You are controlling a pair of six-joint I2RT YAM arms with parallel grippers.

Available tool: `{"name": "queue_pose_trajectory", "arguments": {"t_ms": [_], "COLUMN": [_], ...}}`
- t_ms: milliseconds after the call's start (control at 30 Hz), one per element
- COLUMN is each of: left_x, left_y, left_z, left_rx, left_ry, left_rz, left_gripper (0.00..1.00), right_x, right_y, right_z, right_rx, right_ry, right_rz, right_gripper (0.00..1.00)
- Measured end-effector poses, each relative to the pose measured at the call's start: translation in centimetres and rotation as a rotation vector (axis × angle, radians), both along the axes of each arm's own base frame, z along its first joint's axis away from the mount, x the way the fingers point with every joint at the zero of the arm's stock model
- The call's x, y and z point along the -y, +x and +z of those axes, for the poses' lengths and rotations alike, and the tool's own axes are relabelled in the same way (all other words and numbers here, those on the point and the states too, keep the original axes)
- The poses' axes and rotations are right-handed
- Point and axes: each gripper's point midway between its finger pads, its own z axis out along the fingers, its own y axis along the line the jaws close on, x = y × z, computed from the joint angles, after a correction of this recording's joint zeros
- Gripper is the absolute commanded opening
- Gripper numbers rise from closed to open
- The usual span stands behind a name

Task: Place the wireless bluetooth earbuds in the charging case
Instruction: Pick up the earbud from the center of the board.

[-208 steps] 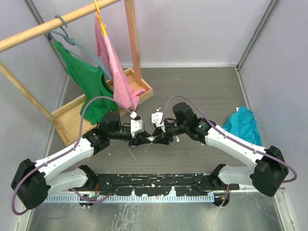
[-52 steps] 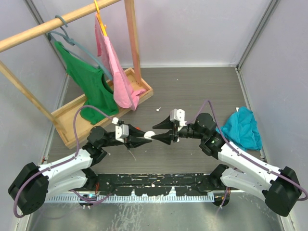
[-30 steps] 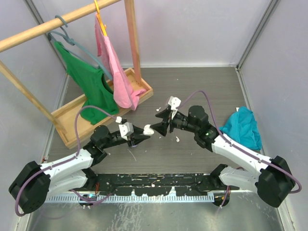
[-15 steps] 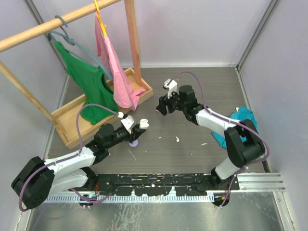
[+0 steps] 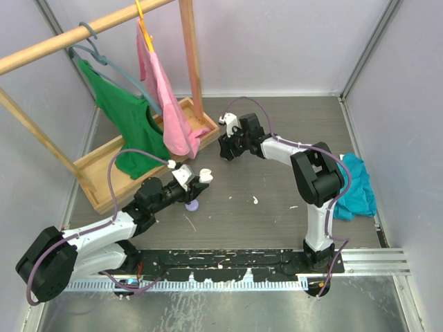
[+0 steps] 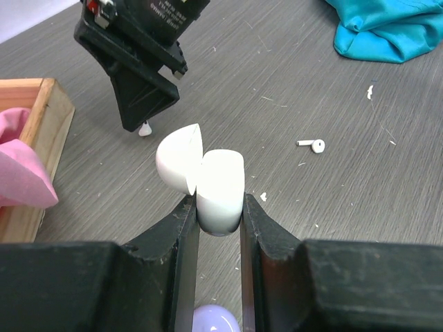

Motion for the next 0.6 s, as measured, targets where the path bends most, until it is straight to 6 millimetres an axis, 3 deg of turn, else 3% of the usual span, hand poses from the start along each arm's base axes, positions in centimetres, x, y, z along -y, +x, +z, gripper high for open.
{"name": "queue_pose_trajectory", "arguments": {"t_ms": [267, 600], "left_x": [0.0, 0.1], "left_y": [0.0, -0.2], "left_z": [0.0, 0.0], "left_rx": [-0.001, -0.003], "left_ry": [0.000, 0.001], "left_rz": [-0.004, -0.011], "left_gripper": [0.00, 0.00], "right_x": [0.2, -0.5], "right_y": [-1.1, -3.0], "right_z": [-3.3, -4.0], "right_rx": [-0.104, -0.142], "right_ry": [-0.056, -0.105], "right_rz": [0.029, 0.070], "right_gripper": [0.56, 0.50]}}
